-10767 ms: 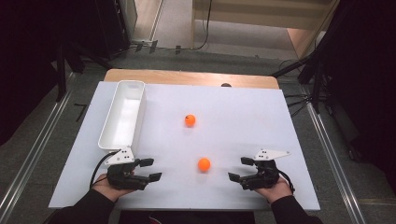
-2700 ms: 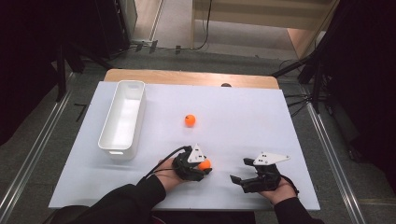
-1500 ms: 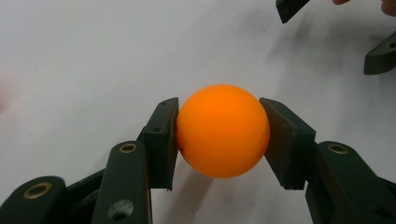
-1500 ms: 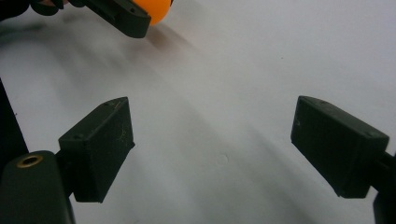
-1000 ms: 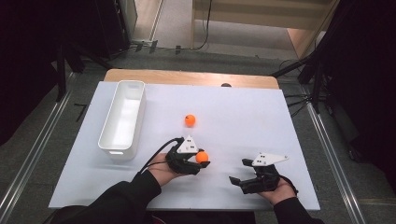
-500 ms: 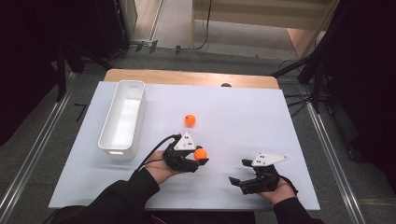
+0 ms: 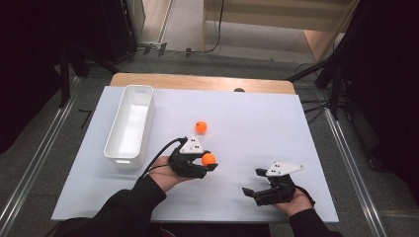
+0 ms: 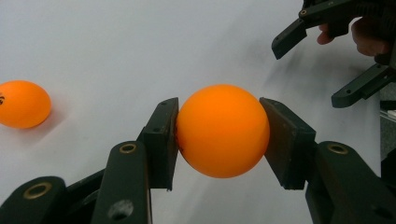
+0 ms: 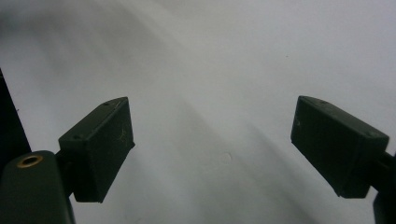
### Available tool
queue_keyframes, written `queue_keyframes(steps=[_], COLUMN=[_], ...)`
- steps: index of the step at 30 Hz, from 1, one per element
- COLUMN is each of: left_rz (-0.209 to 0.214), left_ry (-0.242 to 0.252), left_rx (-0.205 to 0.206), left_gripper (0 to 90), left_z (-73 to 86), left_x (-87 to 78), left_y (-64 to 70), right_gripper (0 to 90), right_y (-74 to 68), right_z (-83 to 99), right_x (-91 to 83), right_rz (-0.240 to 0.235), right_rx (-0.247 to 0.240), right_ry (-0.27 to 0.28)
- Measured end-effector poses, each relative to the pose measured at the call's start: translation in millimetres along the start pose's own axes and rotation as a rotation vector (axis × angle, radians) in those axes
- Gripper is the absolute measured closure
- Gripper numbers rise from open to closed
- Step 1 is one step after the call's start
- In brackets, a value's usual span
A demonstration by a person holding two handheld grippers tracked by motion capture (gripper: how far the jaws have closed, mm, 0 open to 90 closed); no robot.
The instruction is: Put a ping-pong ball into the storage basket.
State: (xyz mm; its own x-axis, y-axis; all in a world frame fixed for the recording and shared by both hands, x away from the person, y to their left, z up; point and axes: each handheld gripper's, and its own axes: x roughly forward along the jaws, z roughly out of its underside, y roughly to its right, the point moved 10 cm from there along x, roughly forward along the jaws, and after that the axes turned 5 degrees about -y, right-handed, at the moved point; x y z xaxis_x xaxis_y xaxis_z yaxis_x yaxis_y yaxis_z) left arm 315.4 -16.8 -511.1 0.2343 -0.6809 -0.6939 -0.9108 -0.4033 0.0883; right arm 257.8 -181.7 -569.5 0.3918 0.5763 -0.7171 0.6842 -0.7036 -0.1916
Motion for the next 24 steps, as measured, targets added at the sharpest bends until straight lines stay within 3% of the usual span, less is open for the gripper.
queue_keyframes(steps=[24], left_rz=[-0.015], left_ry=[-0.001], left_rx=[-0.034], left_gripper=[50.4], left_z=[-10.2], left_x=[-29.0], left_y=[-14.4], right_gripper=[11.6], right_y=[0.2], right_z=[-0.7], right_x=[0.4], right_rz=[-0.005], right_rx=[0.006], right_ry=[0.008])
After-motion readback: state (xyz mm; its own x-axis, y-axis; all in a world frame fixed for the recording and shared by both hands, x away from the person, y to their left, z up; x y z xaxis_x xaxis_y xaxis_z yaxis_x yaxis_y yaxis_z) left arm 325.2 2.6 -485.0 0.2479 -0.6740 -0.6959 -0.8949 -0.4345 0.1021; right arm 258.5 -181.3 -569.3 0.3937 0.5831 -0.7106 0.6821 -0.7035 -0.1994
